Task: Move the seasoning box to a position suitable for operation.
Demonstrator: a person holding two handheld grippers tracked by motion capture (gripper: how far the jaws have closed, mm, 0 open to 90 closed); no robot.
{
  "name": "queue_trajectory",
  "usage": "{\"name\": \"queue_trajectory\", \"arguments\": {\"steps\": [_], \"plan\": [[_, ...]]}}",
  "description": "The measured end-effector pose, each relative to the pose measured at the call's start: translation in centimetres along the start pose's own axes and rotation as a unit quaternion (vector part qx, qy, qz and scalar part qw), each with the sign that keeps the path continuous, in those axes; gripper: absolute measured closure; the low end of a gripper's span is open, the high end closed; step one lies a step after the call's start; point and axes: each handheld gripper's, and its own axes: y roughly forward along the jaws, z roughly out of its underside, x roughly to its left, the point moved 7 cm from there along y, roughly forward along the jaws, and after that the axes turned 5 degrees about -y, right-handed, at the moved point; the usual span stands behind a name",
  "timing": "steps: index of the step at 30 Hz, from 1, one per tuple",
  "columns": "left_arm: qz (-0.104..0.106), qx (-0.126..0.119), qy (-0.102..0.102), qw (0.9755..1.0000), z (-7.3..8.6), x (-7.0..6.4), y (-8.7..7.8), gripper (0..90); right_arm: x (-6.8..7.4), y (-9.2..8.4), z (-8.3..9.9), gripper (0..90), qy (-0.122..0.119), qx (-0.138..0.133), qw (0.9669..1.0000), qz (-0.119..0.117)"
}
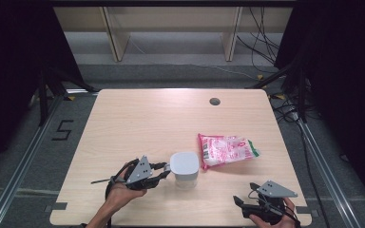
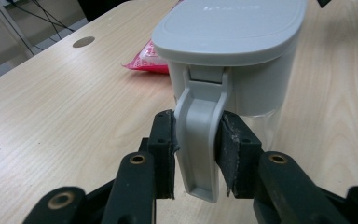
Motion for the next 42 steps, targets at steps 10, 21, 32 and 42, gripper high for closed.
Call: {"name": "queue_trajectory", "arguments": {"steps": [10, 21, 32, 42], "plan": [[0.000, 0.002, 0.001, 1.0000, -0.2, 0.0, 0.6, 68.1, 0.1, 0.0, 0.0, 22.6, 0.001, 0.000, 1.0000, -0.005], [-0.007, 0.011, -0.008, 0.9999, -0.4, 0.1, 1.1, 68.3, 0.0, 0.0, 0.0, 22.6, 0.000, 0.000, 1.0000, -0.007], [-0.007, 0.007, -0.012, 0.9999, -0.4, 0.2, 1.2, 68.3, 0.2, 0.0, 0.0, 22.6, 0.008, -0.001, 1.0000, -0.005], [-0.001, 0.006, -0.019, 0.9998, -0.4, 0.2, 1.0, 68.2, 0.0, 0.0, 0.1, 22.6, -0.002, 0.002, 1.0000, -0.009]]}}
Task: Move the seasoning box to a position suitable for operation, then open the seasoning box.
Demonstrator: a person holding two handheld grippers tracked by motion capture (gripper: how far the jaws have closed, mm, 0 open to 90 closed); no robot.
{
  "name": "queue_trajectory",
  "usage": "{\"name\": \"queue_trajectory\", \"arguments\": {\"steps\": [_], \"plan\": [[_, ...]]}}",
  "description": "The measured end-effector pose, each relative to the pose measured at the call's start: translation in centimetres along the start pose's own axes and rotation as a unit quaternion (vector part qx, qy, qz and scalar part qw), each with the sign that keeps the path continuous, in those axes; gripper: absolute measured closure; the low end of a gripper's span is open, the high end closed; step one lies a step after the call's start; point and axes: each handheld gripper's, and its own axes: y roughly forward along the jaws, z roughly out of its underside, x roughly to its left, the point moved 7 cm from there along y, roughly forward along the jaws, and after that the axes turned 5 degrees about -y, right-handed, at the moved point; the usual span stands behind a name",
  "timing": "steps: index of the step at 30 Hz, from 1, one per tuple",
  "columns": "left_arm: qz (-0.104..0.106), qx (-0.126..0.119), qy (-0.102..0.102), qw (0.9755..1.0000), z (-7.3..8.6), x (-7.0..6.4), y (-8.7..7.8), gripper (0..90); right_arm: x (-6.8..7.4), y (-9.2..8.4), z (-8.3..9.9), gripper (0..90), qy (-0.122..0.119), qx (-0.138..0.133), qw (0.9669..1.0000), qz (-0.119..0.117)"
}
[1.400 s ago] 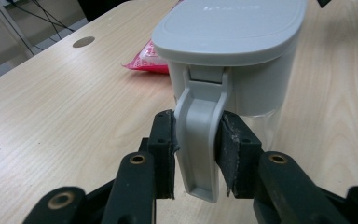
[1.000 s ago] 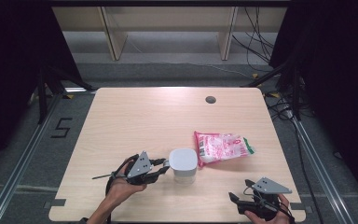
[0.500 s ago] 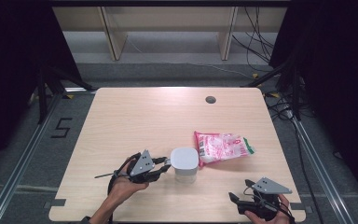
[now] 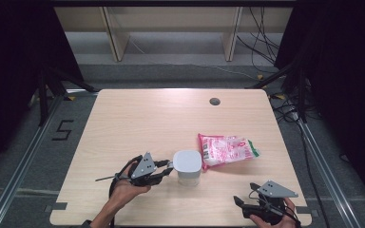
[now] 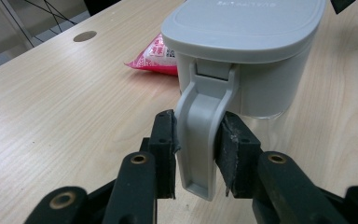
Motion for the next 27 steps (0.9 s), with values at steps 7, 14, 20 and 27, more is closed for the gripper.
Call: {"name": "queue_trajectory", "arguments": {"steps": [7, 14, 20, 27], "plan": [[0.030, 0.001, -0.031, 0.9991, -0.6, 0.4, -1.6, 56.8, -0.2, -0.1, 0.1, 22.5, 0.009, -0.004, 0.9999, 0.003], [0.020, -0.006, -0.049, 0.9986, -1.1, 0.8, -2.8, 48.4, -0.1, -0.1, 0.1, 22.5, 0.009, -0.004, 0.9999, 0.002], [0.018, -0.007, -0.051, 0.9985, -1.9, 0.4, -3.5, 45.6, -0.2, 0.0, 0.1, 22.5, 0.010, -0.002, 0.9999, 0.010], [0.009, -0.020, -0.054, 0.9983, -2.8, 0.3, -4.1, 57.1, -0.2, 0.0, 0.0, 22.4, 0.008, -0.005, 0.9999, 0.011]]}}
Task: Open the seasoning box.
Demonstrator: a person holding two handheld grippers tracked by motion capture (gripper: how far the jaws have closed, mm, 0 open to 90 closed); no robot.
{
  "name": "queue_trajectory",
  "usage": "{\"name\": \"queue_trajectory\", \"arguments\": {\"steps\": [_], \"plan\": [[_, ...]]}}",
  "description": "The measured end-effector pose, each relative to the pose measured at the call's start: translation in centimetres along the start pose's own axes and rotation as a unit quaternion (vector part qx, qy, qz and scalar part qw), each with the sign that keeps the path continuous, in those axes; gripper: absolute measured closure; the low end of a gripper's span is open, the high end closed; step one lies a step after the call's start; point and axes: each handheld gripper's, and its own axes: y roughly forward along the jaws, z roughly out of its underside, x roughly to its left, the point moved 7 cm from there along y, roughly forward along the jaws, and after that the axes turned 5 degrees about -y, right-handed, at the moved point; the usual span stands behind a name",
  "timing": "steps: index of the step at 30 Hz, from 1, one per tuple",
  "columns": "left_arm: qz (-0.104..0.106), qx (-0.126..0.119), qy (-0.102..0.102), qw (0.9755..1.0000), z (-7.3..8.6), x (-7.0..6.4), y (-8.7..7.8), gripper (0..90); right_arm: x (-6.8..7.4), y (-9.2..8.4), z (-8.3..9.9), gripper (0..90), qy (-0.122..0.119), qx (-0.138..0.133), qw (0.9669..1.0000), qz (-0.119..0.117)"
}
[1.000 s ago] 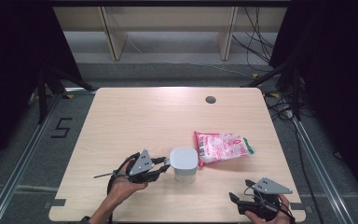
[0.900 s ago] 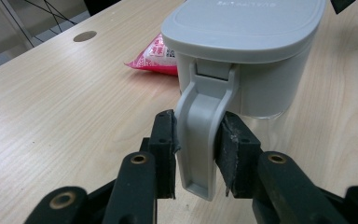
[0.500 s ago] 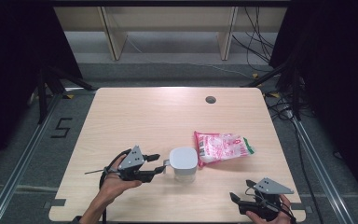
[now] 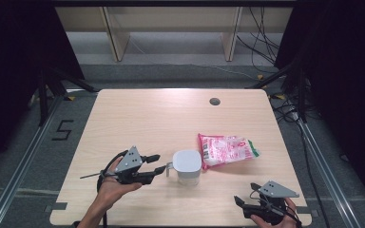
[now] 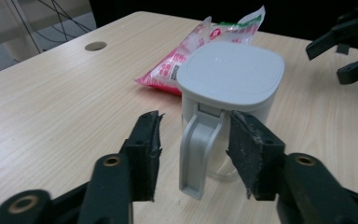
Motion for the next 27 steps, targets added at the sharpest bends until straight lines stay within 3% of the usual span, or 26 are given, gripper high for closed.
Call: {"name": "queue_trajectory", "arguments": {"steps": [2, 5, 7, 9, 10, 13, 14, 17, 18, 19, 25, 26, 27], "plan": [[0.010, -0.006, 0.006, 0.9999, -0.4, -0.3, -0.2, 61.5, 0.2, -0.1, -0.1, 22.4, 0.001, -0.001, 0.9999, -0.014], [0.005, -0.021, 0.001, 0.9998, -0.8, -0.4, -0.3, 70.5, 0.2, 0.1, 0.0, 22.3, 0.006, 0.002, 1.0000, -0.004], [0.001, -0.029, 0.015, 0.9995, -1.2, -0.4, -0.5, 78.0, 0.5, 0.0, 0.0, 22.4, 0.016, 0.005, 0.9998, -0.007], [-0.002, -0.034, 0.005, 0.9994, -1.3, -0.6, -0.6, 83.3, 0.5, 0.0, 0.0, 22.3, 0.015, 0.003, 0.9998, -0.010], [-0.001, -0.037, 0.015, 0.9992, -1.7, -0.9, -0.6, 84.8, 0.5, 0.0, 0.0, 22.4, 0.015, 0.003, 0.9998, -0.009], [0.004, -0.041, 0.022, 0.9989, -2.1, -1.2, -0.5, 87.0, 0.4, 0.0, 0.0, 22.3, 0.014, 0.005, 0.9998, -0.009], [0.004, -0.041, 0.032, 0.9987, -2.4, -1.4, -0.3, 88.5, 0.2, 0.0, -0.1, 22.3, -0.008, 0.006, 0.9999, -0.009], [0.006, -0.041, 0.031, 0.9986, -2.8, -1.6, 0.2, 89.0, 0.4, 0.1, -0.1, 22.4, -0.006, 0.001, 0.9999, -0.011], [0.012, -0.044, 0.036, 0.9983, -3.0, -1.7, 0.5, 89.0, 0.4, 0.1, 0.0, 22.4, -0.016, 0.006, 0.9998, -0.014], [0.009, -0.040, 0.031, 0.9987, -3.1, -1.8, 0.9, 89.1, 0.6, 0.1, -0.2, 22.4, -0.006, 0.001, 0.9999, -0.012], [0.011, -0.032, 0.034, 0.9988, -3.1, -1.6, 2.0, 89.1, 0.5, 0.1, -0.2, 22.4, -0.008, 0.002, 0.9999, -0.013], [0.011, -0.029, 0.025, 0.9992, -2.9, -1.5, 2.4, 89.1, 0.6, 0.2, -0.3, 22.4, -0.006, 0.002, 0.9999, -0.015], [0.011, -0.029, 0.025, 0.9992, -2.9, -1.5, 2.4, 89.1, 0.5, 0.2, -0.2, 22.4, -0.017, 0.006, 0.9997, -0.015]]}}
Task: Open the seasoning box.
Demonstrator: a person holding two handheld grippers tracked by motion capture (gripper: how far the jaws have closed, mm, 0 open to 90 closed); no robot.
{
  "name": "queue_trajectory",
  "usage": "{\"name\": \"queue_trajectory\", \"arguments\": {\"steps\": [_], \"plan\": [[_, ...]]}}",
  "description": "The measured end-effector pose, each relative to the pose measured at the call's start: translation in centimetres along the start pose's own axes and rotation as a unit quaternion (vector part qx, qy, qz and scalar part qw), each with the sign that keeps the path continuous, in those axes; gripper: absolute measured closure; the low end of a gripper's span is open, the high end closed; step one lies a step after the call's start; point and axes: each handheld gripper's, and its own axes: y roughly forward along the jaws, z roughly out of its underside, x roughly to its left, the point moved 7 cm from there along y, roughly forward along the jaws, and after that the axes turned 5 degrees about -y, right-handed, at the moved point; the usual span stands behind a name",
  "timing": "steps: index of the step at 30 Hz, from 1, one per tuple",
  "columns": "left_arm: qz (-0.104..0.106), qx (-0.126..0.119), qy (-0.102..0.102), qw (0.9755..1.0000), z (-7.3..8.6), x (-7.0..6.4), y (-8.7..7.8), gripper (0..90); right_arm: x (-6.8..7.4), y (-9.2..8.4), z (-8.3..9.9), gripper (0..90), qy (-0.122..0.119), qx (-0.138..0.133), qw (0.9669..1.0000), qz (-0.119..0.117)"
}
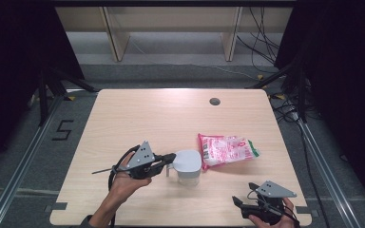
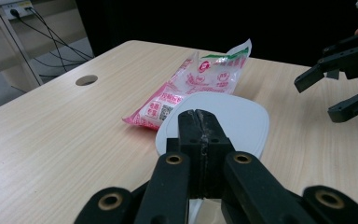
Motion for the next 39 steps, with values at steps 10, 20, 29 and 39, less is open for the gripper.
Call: {"name": "queue_trajectory", "arguments": {"steps": [10, 20, 29, 39], "plan": [[0.006, 0.010, 0.014, 0.9998, 0.9, 0.8, 0.7, 88.4, 0.2, 0.0, -0.1, 22.4, 0.006, -0.002, 1.0000, 0.000], [0.011, 0.012, -0.001, 0.9999, 1.2, 0.8, 0.5, 87.7, 1.3, 0.9, -1.9, 19.3, -0.031, -0.042, 0.9986, -0.002], [0.005, 0.011, -0.012, 0.9999, 1.3, 0.9, 0.3, 87.4, 2.4, 2.4, -5.5, 53.9, -0.074, -0.092, 0.9926, -0.029], [0.004, 0.011, -0.015, 0.9998, 1.5, 1.0, 0.3, 86.8, 3.8, 3.9, -9.0, 87.6, -0.110, -0.118, 0.9857, -0.050]]}}
